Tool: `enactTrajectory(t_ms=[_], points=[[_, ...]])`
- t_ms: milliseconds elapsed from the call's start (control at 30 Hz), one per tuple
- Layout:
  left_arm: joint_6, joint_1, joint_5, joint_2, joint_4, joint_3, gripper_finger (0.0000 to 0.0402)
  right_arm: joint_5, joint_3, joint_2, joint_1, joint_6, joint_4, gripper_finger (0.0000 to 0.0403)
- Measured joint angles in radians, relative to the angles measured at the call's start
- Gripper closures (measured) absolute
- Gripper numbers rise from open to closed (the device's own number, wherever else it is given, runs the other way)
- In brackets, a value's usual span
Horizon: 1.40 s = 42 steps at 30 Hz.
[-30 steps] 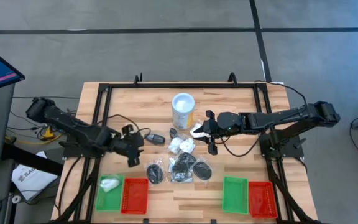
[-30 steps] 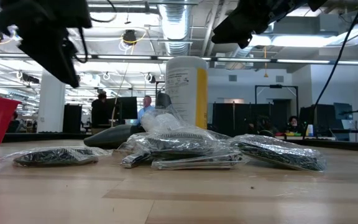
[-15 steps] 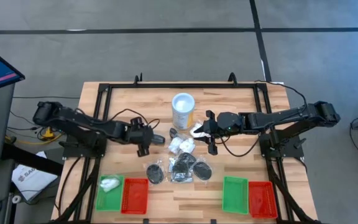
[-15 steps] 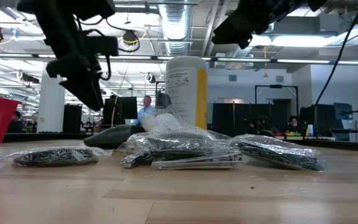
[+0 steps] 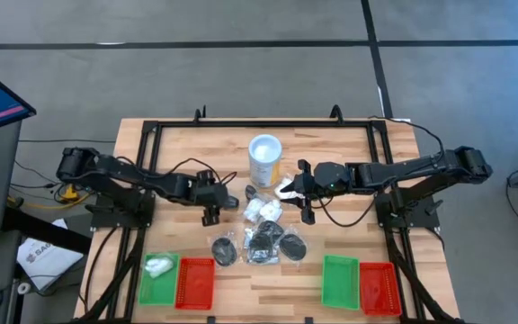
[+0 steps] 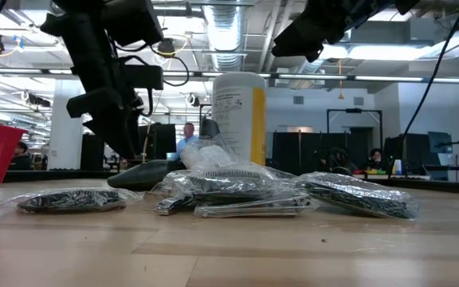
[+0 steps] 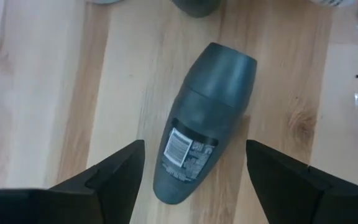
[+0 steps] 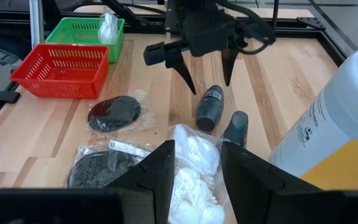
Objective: Pick & Place Travel size toiletries
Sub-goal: Put the deodorant into the right red bin
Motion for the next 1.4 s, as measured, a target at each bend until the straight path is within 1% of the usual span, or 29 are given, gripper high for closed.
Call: enactTrajectory(t_ms=[200, 367, 567, 733, 967, 1033, 1133, 1300, 1400], points=[[0.028, 0.045, 0.049, 0.011, 0.019, 0.000, 0.0131, 0.000, 0.000, 0.000, 0.000, 0.000, 0.000, 0.0280], [0.084, 0.083, 0.149, 0.023, 0.041, 0.000, 0.0132, -0.003, 0.000, 0.000, 0.000, 0.000, -0.001, 0.0280], [0.097, 0.109, 0.209, 0.063, 0.055, 0.000, 0.0132, -0.003, 0.000, 0.000, 0.000, 0.000, -0.008, 0.0280], [0.106, 0.111, 0.209, 0.121, 0.061, -0.001, 0.0132, -0.004, 0.000, 0.000, 0.000, 0.000, -0.014, 0.0280], [0.105, 0.111, 0.215, 0.169, 0.061, 0.002, 0.0135, -0.003, 0.000, 0.000, 0.000, 0.000, -0.014, 0.0280], [0.102, 0.111, 0.217, 0.174, 0.062, 0.003, 0.0142, -0.004, 0.000, 0.000, 0.000, 0.000, -0.014, 0.0280], [0.098, 0.111, 0.217, 0.175, 0.062, 0.003, 0.0162, -0.004, 0.000, 0.000, 0.000, 0.000, -0.014, 0.0280], [0.092, 0.110, 0.213, 0.171, 0.058, 0.002, 0.0216, -0.004, 0.000, 0.000, 0.000, 0.000, -0.014, 0.0280], [0.072, 0.110, 0.208, 0.171, 0.058, 0.002, 0.0217, -0.004, 0.000, 0.000, 0.000, 0.000, -0.014, 0.0280]])
